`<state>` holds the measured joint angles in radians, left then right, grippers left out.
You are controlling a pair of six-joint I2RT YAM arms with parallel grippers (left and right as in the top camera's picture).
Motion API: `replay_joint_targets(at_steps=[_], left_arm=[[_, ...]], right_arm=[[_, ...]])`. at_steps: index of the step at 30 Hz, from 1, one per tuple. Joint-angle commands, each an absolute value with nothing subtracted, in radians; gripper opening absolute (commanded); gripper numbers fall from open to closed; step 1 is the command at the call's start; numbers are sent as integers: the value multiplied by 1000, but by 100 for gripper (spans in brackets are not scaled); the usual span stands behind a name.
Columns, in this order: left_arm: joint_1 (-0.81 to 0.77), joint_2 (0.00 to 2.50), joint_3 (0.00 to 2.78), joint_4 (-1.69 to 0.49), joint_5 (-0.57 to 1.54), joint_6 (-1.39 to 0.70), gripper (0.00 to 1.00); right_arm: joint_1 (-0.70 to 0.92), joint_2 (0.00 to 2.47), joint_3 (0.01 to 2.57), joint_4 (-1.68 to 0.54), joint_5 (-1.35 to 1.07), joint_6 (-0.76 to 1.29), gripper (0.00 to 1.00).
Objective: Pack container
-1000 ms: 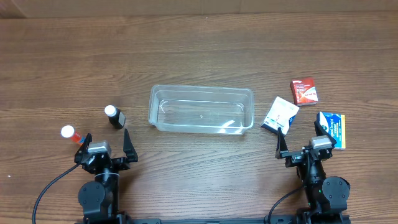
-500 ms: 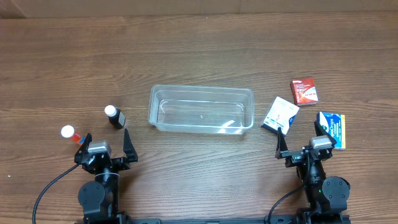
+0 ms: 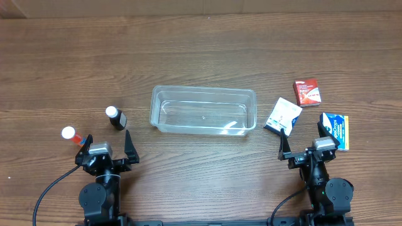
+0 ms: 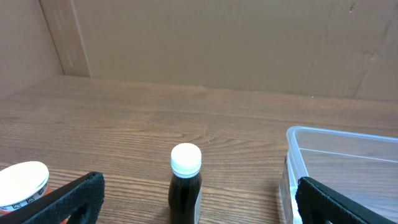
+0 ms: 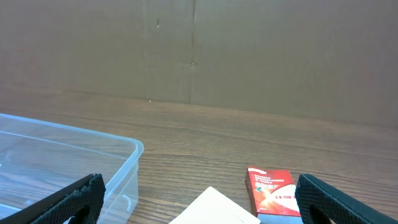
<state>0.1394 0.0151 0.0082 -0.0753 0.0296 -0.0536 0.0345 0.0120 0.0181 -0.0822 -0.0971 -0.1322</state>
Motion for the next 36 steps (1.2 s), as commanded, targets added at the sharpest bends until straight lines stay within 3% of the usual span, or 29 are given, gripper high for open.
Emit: replay_joint_targets(at_steps=[1, 32, 36], left_arm=[[148, 4, 5, -77, 23, -67, 100], [147, 5, 5, -75, 26, -68, 100], [147, 5, 5, -76, 26, -68, 100]], right_arm=[[38, 3, 8, -77, -96, -135, 100], [38, 3, 8, -77, -96, -134, 100], [38, 3, 8, -75, -99, -49, 100]])
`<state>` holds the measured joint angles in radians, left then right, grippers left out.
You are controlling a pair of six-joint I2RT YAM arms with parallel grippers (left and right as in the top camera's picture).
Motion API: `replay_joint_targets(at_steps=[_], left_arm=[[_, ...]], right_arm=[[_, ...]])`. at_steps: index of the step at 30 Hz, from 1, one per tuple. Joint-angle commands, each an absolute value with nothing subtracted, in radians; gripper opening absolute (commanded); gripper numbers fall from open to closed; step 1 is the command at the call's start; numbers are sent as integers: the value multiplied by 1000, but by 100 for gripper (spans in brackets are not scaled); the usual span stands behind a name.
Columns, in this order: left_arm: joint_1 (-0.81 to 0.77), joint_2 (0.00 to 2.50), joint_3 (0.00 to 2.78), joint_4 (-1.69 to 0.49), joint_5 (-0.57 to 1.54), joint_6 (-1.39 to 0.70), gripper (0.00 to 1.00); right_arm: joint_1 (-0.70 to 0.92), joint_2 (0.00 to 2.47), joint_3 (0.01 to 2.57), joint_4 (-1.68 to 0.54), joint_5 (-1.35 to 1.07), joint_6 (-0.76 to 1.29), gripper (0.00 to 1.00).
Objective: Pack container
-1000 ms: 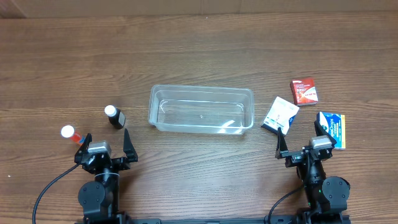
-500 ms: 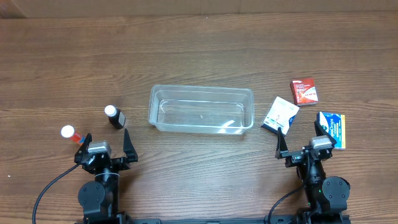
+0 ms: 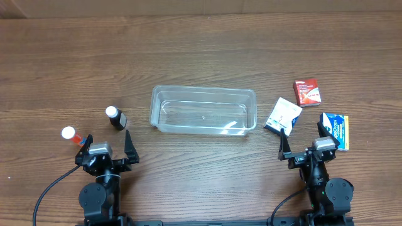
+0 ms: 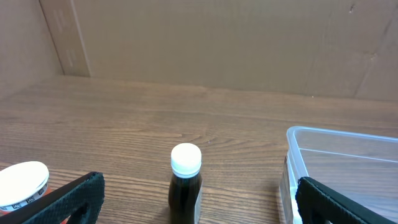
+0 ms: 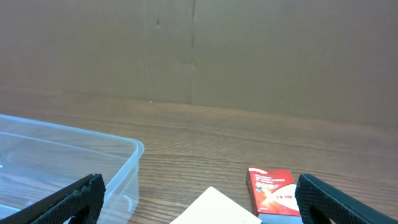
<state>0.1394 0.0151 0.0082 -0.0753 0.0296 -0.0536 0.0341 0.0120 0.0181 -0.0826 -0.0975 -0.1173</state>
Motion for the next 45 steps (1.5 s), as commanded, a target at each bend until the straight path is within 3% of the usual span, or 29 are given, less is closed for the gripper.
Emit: replay_joint_targets(at_steps=[1, 7, 15, 21, 34, 39, 45], left_arm=[[147, 5, 5, -75, 27, -68, 100], [147, 6, 62, -140, 27, -224, 100], [147, 154, 445, -384, 26, -248, 100], [147, 467, 838, -665, 14, -235, 100], [147, 1202, 1650, -1403, 45, -130, 100], [147, 1312, 1720, -1428, 32, -95, 100], [147, 1462, 1719, -1421, -7, -93, 100]], right_arm=[[38, 3, 8, -76, -99, -9, 100], [38, 3, 29, -102, -90, 107, 100], [38, 119, 242, -276, -84, 218, 100], [38, 384, 569, -490, -84, 244, 100], [38, 1087, 1217, -1220, -84, 229, 100], [37, 1255, 1251, -1288, -80, 233, 100], [-39, 1285, 1251, -1205, -80, 239, 100]])
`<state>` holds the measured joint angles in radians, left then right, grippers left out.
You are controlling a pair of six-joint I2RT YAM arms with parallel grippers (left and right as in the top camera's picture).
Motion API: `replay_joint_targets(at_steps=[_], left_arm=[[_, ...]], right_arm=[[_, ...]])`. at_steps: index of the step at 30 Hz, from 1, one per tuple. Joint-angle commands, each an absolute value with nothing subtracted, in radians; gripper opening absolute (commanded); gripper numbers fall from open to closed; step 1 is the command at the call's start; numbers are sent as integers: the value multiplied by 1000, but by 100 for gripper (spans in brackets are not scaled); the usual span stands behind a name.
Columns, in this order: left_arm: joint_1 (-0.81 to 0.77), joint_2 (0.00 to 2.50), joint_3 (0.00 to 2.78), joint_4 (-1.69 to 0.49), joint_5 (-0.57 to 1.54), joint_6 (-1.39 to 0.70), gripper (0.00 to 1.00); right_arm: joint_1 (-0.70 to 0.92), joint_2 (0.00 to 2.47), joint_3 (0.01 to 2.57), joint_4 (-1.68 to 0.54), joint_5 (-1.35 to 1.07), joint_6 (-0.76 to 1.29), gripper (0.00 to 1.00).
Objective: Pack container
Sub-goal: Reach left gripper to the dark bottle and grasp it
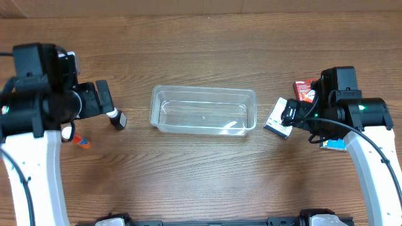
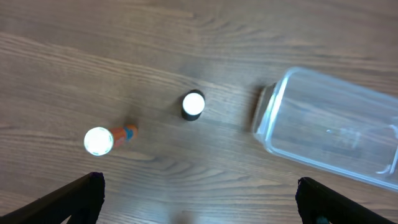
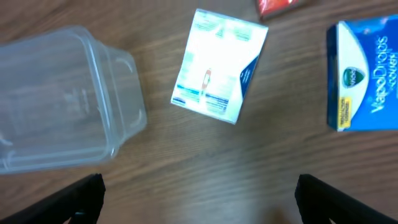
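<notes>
A clear plastic container [image 1: 203, 111] lies empty at the table's middle. To its left stand a dark bottle with a white cap [image 1: 117, 118] and an orange tube with a white cap [image 1: 80, 142]. My left gripper [image 1: 88, 103] hangs open high above them, looking down on the bottle [image 2: 193, 105] and the tube [image 2: 106, 139]. Right of the container lie a white box [image 1: 281, 116], a red box [image 1: 306, 91] and a blue box [image 1: 333, 143]. My right gripper [image 1: 308, 116] hangs open above the white box [image 3: 219, 65], nothing between its fingers.
The wooden table [image 1: 201, 182] carries only these items. The left arm covers part of the tube from overhead, and the right arm covers part of the blue box [image 3: 364, 74]. A cardboard wall runs along the far edge.
Both arms have left the near edge of the table and now hang raised over it, wrist cameras looking straight down. The bottle, tube, boxes and container lie where they were.
At both earlier moments the two arms sat folded at the table's near edge, grippers open, looking level across the table. Nothing moved between those moments. Now the left arm is over the bottles and the right arm over the boxes, both still open.
</notes>
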<state>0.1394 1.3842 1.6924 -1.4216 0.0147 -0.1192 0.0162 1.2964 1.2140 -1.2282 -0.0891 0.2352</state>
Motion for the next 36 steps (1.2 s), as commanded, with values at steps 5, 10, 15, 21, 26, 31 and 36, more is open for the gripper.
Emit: replay_joint_targets(at_steps=[5, 10, 15, 21, 26, 31, 36], left_arm=[[147, 1621, 1716, -1415, -11, -89, 100], [142, 1732, 1710, -1369, -10, -65, 100], [136, 1815, 1631, -1310, -10, -63, 100], [117, 1857, 1504, -1205, -11, -3, 91], [81, 1858, 1430, -1111, -37, 72, 92], [68, 1858, 1415, -1087, -76, 75, 89], [68, 1858, 1415, -1100, -86, 75, 80]], right_arm=[[-187, 1285, 1251, -1204, -96, 229, 100], [-216, 1285, 1251, -1198, -107, 229, 100], [-216, 1286, 1250, -1197, -107, 229, 100], [-216, 1286, 1250, -1193, -107, 229, 100], [-216, 1286, 1250, -1194, -107, 229, 100], [-216, 1286, 1250, -1194, -107, 229, 100], [-216, 1286, 1250, -1193, -107, 229, 100]])
